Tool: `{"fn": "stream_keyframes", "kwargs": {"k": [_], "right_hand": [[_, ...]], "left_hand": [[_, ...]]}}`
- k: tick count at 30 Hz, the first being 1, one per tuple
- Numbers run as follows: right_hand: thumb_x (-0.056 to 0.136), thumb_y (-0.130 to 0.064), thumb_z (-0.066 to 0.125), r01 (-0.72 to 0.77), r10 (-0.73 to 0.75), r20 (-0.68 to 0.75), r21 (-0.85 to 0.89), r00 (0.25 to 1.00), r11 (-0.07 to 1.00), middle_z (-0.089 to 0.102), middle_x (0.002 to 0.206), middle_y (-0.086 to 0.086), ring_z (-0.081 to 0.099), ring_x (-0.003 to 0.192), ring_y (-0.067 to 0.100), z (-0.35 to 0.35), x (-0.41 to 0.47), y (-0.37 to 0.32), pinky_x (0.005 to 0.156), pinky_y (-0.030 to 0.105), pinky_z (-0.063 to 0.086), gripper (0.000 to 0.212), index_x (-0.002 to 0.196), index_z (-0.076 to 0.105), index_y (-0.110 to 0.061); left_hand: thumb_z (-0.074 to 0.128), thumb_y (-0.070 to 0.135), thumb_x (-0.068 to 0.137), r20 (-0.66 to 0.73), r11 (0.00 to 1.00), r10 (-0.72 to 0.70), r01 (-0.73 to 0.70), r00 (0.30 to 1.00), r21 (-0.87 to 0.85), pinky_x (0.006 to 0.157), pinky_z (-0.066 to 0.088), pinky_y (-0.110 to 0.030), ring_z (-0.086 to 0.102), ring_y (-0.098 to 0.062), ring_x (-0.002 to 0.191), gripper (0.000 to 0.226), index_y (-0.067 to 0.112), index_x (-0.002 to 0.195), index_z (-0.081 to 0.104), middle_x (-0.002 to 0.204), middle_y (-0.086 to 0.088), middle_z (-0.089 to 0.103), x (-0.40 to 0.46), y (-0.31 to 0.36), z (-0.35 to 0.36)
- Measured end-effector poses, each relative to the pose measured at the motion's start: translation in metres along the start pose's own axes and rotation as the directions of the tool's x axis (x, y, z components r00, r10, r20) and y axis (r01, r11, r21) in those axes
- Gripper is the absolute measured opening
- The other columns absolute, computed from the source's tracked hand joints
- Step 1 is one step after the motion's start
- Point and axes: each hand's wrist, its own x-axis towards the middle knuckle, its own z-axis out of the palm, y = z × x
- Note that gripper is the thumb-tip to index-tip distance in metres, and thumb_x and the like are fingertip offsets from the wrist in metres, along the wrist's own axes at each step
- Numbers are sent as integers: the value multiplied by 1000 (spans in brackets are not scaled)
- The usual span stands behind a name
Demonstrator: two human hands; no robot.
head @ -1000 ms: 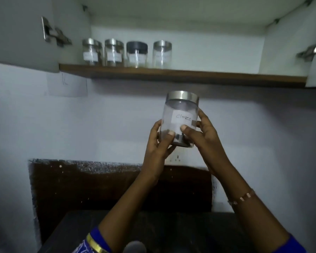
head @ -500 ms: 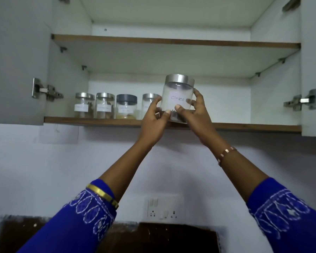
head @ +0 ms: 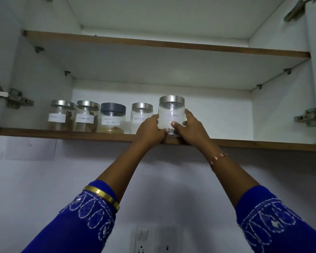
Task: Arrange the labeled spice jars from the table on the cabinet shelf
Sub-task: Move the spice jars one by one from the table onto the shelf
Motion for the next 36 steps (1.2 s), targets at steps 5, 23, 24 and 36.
{"fn": "stream_keyframes", "kwargs": {"k": [5,23,24,36], "right_hand": [[84,-24,65,-109,110,5,-53,994,993,57,119,18,57,106,31,1,18,4,72,28,37,57,124,32,-1],[89,-4,44,-106,183,143,-428,973,898,57,121,22,54,105,32,6,20,-1,74,26,35,14,76,50,-4],[89,-3,44,-92,150,102,-438,983,895,58,121,22,54,108,34,7,15,0,76,28,38,13,78,52,-3],[95,-4,41,104,-103,20,-304,995,947,36,148,16,27,141,27,-2,-91,15,115,28,19,42,138,40,-1]], "left_hand": [[53,32,85,64,961,-133,113,989,252,78,36,-30,54,-28,112,49,14,128,40,128,-7,56,19,-6,12],[38,26,88,151,839,-279,165,948,518,81,39,-35,53,-28,98,29,11,109,52,113,-9,57,38,-6,22],[40,25,87,49,839,-226,169,973,517,73,36,-33,53,-27,88,21,11,98,53,102,-9,60,31,-6,24],[29,18,98,-167,959,182,-138,969,247,117,9,-43,22,-28,141,41,6,135,40,147,-14,36,-76,-18,39]]}}
